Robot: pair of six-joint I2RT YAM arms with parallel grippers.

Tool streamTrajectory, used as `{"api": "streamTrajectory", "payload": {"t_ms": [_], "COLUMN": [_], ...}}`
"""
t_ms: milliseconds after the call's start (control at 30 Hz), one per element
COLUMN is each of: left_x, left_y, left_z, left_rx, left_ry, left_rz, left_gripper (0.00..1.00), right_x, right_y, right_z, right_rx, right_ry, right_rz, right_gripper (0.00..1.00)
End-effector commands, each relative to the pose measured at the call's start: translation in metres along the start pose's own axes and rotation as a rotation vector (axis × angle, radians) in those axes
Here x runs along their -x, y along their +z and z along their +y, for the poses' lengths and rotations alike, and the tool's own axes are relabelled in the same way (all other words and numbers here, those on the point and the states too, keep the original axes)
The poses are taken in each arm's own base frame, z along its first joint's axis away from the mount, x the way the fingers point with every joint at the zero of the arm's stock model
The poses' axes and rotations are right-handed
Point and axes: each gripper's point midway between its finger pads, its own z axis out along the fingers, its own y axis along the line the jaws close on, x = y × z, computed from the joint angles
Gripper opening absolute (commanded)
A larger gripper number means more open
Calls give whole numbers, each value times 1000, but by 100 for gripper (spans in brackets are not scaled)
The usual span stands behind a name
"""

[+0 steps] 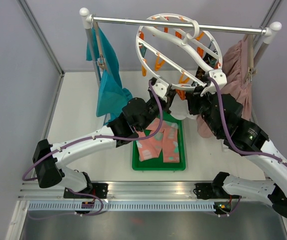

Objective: Clip the socks to the hanger
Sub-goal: Rotate the hanger.

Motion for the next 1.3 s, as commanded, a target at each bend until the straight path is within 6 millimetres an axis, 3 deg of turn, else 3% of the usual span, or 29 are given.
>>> {"api": "streamTrajectory", "payload": {"t_ms": [0,167,367,667,1267], "left_x": [34,31,33,36,37], "left_y": [-9,-17,-19,-18,-17], "left_z": [-16,-27,-26,-23,-24], "left_rx": [-117,-193,-200,-195,-208], "left_ry": [7,-2,-5,-7,-26], "left_rz": [-87,-88,-90,-97,-105], "left_gripper": [2,2,2,2,2], "right_x": [6,7,9,12,19], "right_y": [-1,0,0,-5,-23], "right_z": [1,1,-1,-3,-15], "right_rx": [7,1,-13,-4,-19], "right_ry": [21,24,22,15,22], "right_rz": [-10,-17,-27,-39,-49], "right_gripper": [17,18,30,40,48]}}
